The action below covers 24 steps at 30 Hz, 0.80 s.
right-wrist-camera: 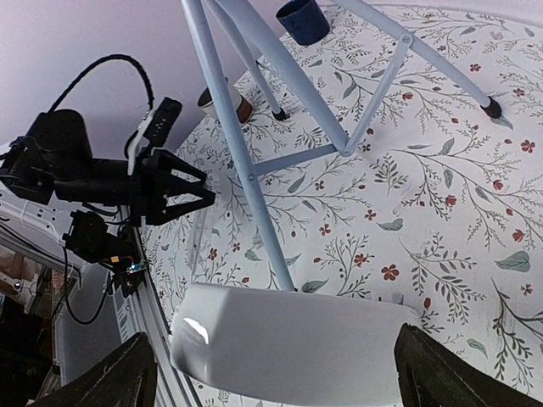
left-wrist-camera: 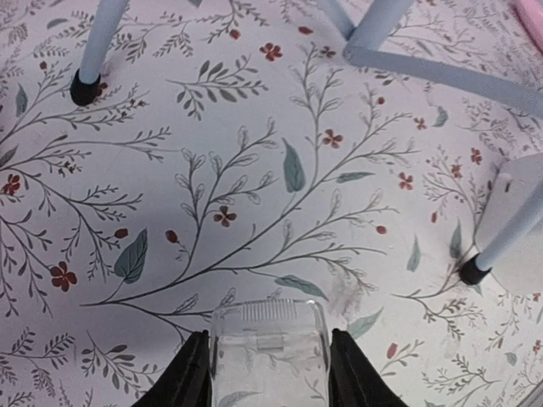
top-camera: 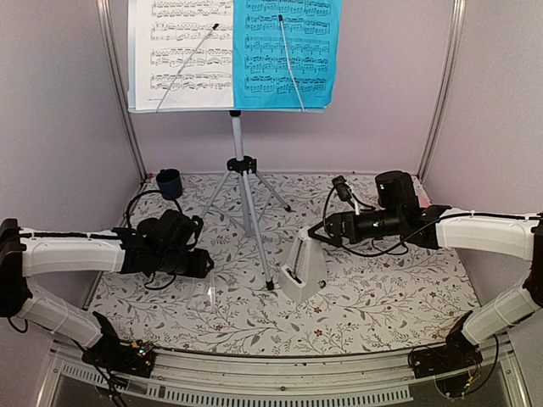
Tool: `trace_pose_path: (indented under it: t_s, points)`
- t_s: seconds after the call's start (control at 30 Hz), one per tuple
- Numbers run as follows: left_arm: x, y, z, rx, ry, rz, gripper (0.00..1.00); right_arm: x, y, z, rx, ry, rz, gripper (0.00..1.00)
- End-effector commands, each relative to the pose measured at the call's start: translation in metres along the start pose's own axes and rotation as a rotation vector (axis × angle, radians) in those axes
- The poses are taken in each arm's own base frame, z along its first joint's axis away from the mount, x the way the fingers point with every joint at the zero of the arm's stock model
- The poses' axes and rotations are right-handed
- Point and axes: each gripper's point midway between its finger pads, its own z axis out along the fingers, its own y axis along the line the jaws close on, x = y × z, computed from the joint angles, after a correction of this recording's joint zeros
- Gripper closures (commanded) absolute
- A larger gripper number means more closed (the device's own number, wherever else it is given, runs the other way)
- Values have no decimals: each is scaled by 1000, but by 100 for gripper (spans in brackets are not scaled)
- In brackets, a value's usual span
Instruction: Set up the instrument practice props
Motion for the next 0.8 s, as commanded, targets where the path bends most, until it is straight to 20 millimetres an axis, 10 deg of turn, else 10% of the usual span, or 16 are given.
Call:
trace_pose_path:
  t_s: [0.0,0.23,0.43,0.77]
  points:
    - [-7,5,18,-24,48,-2,100,-20,17,-11,-20,-12,-62,1]
    - [-6,10,49,-75,106,8,99,-16,17,-33,49,-21,-80,0]
    - [-2,5,58,-53,123,27,61,32,11,-31,-1,57,7,4]
    - [-34,-30,17,100,-86,88,46,113,-14,-31,9,127,157,23]
